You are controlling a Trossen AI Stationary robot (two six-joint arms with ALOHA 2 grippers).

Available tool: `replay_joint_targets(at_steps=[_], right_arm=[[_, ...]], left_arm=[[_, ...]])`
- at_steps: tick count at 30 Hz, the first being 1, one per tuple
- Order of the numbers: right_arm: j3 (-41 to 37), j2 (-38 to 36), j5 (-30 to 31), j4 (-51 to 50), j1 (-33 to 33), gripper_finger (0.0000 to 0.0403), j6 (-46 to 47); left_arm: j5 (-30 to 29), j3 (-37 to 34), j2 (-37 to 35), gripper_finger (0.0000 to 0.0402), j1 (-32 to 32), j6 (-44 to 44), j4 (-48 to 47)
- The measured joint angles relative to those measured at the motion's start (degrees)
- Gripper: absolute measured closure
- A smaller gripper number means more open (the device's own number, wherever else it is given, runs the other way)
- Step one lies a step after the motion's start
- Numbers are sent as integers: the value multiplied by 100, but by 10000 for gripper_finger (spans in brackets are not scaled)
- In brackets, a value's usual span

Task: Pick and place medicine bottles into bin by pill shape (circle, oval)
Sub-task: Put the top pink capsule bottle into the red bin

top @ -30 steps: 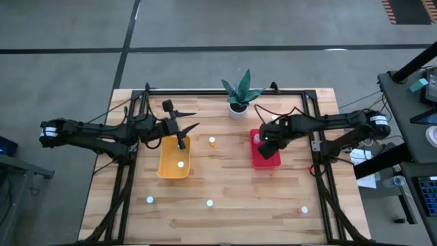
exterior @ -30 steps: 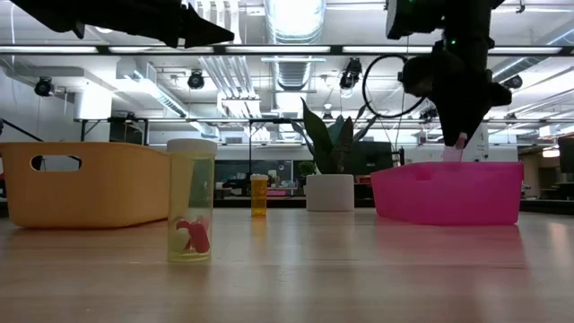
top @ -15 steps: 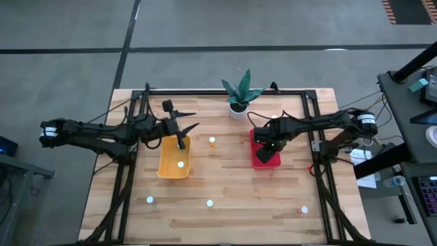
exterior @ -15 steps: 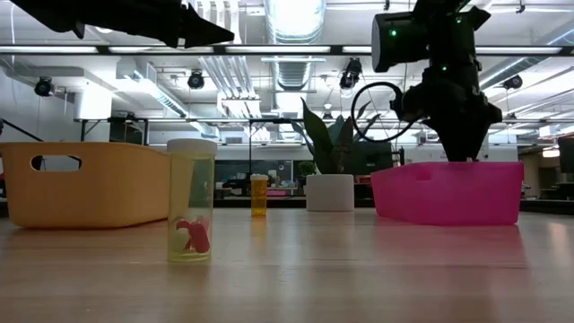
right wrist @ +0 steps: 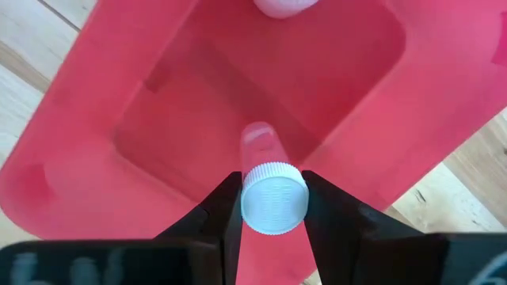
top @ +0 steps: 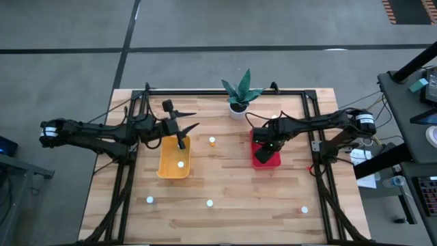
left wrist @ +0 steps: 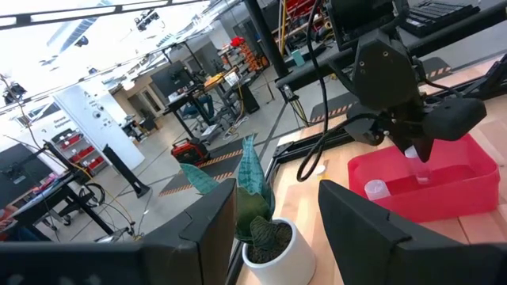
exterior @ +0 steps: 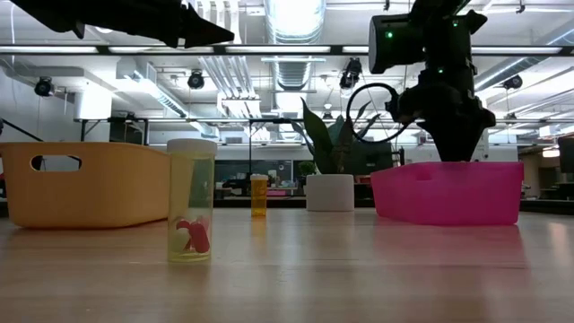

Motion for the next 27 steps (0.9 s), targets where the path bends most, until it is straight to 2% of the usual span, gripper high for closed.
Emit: replay_joint_targets(at_steps=[17, 27], right_arm=[[0, 97, 2, 7, 0, 290, -66], [0, 90, 46, -8, 0, 217, -4]], left_arm=[[1, 0, 0, 237, 0, 0, 1], [-1, 0, 0, 237, 2, 0, 2]])
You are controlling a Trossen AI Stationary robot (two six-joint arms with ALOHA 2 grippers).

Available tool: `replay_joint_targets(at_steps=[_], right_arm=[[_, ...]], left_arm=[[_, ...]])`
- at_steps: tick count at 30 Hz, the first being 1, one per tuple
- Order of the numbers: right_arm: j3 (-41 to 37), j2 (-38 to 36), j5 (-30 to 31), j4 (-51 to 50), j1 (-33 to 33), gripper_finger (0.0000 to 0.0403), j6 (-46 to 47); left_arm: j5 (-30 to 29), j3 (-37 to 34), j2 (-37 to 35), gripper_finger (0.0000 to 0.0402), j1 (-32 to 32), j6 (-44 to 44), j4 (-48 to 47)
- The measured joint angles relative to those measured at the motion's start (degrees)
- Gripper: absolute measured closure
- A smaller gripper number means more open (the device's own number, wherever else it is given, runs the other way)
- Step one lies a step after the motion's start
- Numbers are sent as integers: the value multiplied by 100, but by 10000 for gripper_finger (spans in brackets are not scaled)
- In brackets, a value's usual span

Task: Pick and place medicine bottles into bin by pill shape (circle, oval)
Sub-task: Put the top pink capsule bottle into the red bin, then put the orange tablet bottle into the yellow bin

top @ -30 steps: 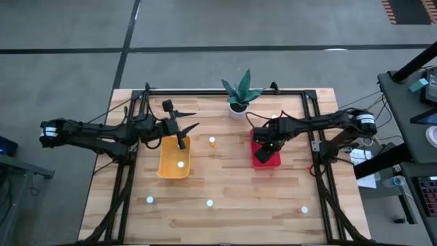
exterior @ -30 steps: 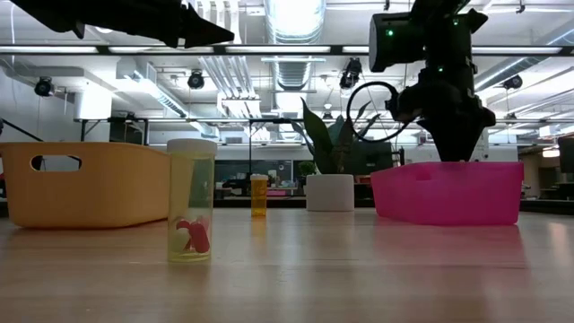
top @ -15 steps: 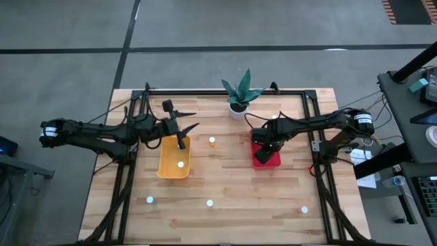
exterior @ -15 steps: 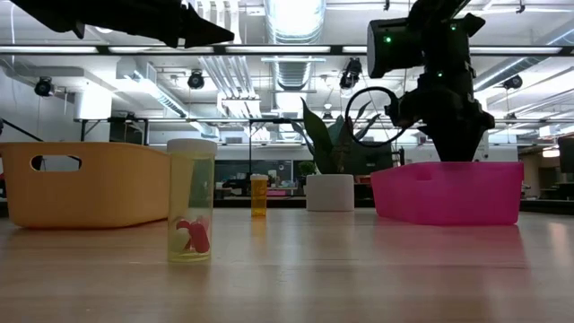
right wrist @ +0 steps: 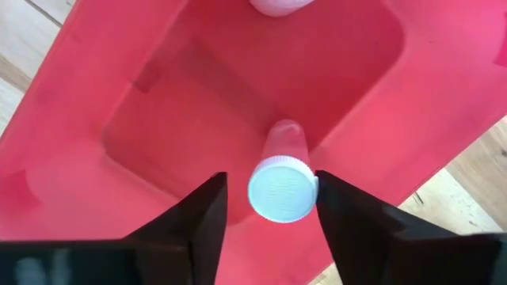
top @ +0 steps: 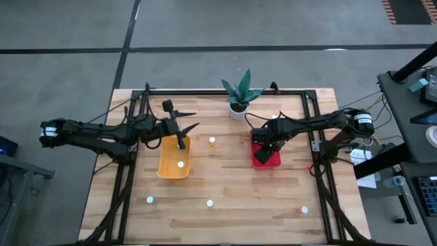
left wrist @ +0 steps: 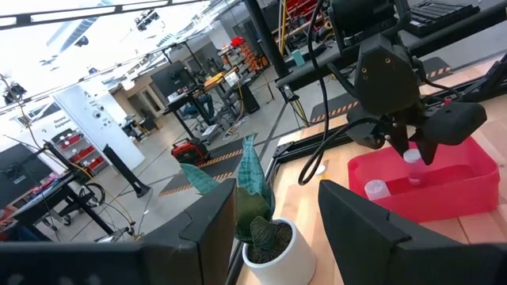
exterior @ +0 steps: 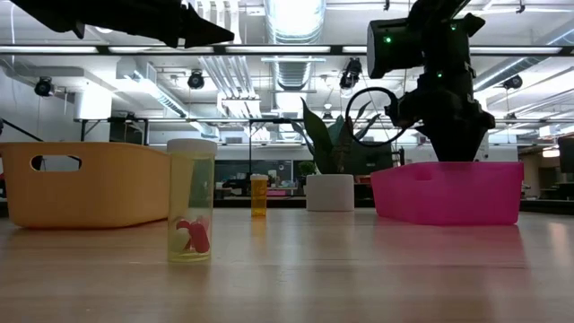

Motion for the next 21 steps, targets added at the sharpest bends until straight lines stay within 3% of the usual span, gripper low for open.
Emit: replay_joint_targets(at_steps=[6, 21], right_arm=[[0, -131, 2, -58, 0, 193, 48], [-2, -466, 11, -301, 0, 193, 107]], left_arm=[[2, 0, 0, 237, -1, 0, 0], [1, 0, 0, 237, -2, -20, 3]])
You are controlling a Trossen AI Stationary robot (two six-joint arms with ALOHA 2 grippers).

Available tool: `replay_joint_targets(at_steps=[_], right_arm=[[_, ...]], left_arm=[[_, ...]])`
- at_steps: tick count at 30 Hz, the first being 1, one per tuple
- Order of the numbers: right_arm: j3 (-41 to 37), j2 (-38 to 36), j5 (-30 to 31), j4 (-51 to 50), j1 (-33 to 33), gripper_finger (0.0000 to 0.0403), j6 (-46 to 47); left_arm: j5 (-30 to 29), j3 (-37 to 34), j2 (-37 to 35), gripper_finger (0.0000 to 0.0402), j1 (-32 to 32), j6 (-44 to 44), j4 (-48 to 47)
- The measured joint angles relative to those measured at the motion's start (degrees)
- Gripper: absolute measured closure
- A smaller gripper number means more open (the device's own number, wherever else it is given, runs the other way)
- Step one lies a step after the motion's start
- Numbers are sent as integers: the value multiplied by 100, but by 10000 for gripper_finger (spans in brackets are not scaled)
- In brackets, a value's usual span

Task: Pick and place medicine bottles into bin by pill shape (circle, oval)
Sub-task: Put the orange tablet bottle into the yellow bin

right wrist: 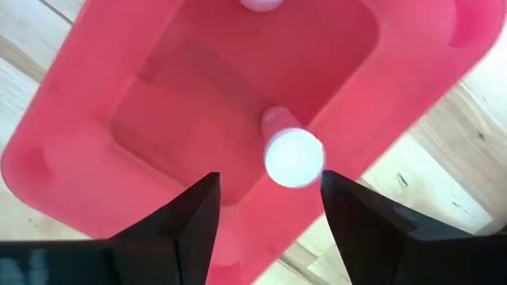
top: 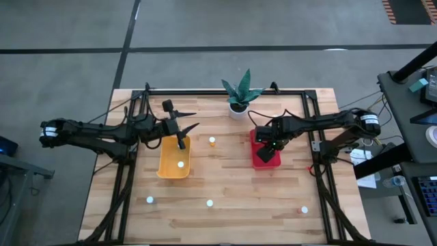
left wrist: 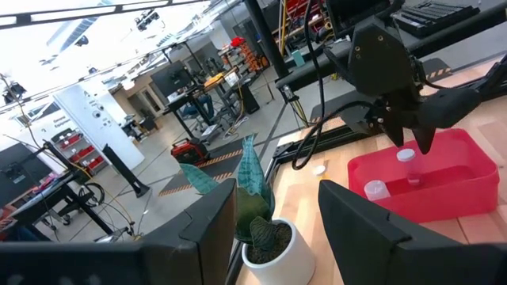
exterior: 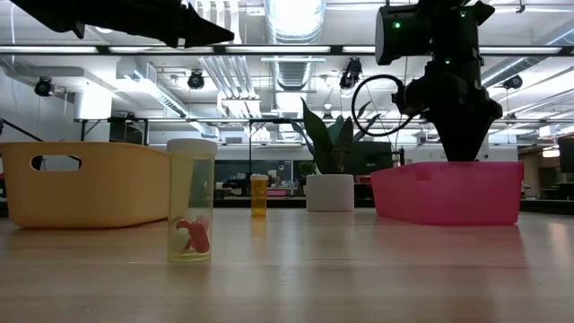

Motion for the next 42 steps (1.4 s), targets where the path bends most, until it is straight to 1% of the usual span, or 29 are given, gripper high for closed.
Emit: replay_joint_targets(at_steps=[9, 17, 19, 22, 25, 29, 36, 39, 42], right_arm=[[0, -524, 54, -11, 6, 193, 26], [0, -1102, 886, 125, 280, 193, -40], [0, -1226, 1087, 286, 391, 193, -167], [-7, -1392, 1221, 598, 558, 193, -495], [-117, -1534, 1331, 1124, 731, 193, -1002], [-463, -1762, 1347, 2169, 897, 195, -1797], [-1424, -2298, 1351, 4193, 973, 212, -3196], [-1848, -2630, 1344, 4855, 971, 214, -3688], [-2213, -3006, 1303, 5298, 973, 215, -4104]], left_arm=[[0, 0, 0, 237, 0, -31, 0], [3, 0, 0, 237, -2, -353, 4], [5, 0, 0, 237, -4, -513, 4], [21, 0, 0, 237, -4, -966, -2], [80, 0, 0, 237, -5, -1477, -67], [149, 0, 0, 237, -29, -1974, -193], [256, 0, 2, 237, -191, -2650, -191], [263, 0, 2, 237, -246, -2909, -186], [263, 0, 2, 237, -264, -3185, -172]])
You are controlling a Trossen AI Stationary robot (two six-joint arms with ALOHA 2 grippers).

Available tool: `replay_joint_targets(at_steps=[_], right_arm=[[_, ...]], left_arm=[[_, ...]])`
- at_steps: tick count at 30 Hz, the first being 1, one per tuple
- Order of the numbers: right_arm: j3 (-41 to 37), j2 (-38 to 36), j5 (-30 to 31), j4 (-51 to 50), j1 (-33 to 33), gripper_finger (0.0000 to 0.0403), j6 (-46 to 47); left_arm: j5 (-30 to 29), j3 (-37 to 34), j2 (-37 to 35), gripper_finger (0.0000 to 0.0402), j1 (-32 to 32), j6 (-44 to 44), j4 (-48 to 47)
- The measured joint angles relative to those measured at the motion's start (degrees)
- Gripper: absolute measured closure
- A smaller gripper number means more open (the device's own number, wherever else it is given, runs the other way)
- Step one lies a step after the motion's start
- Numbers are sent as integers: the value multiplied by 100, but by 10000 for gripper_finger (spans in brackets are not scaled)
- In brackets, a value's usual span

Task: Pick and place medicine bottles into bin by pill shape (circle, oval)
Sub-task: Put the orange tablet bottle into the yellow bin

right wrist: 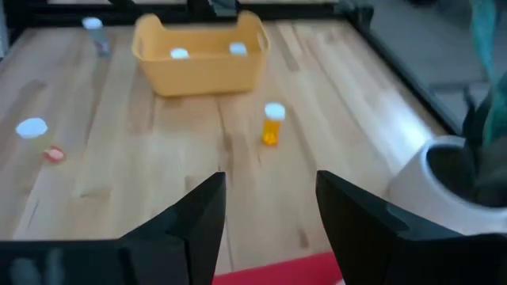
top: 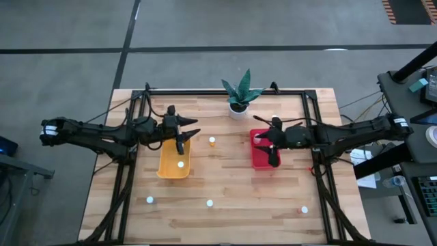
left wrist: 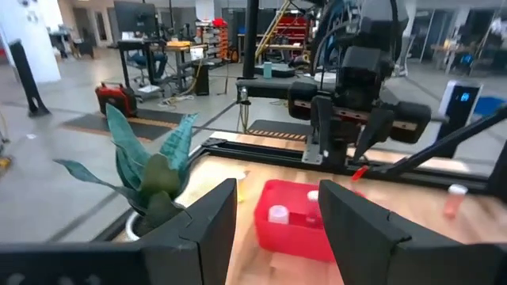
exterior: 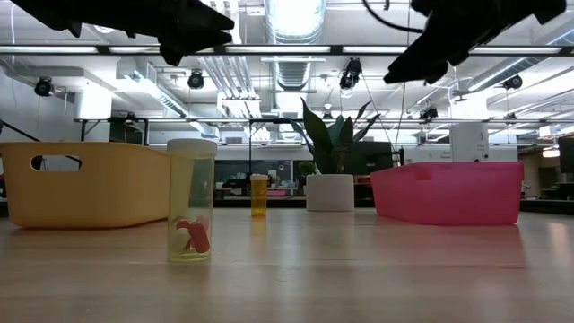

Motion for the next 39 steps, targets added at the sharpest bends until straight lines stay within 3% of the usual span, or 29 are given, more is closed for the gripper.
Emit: replay_joint_targets(at_steps=[9, 16, 22, 31, 39], right_arm=[[-818, -1204, -276, 796, -2, 215, -560], [-1240, -1836, -304, 1023, -4, 215, -700], [-1253, -2134, -304, 919, -4, 215, -732], [-1253, -2208, -302, 705, -4, 215, -990], [-1253, -2228, -302, 705, -4, 215, -1030]], left_arm=[[4, 89, 170, 237, -99, -892, -41], [22, 554, 947, 237, -162, -1627, -164], [17, 1451, 1695, 237, -179, -2253, -1511], [13, 3354, 3027, 237, -203, -2406, -4221], [-18, 4900, 4263, 237, -172, -1415, -6492]])
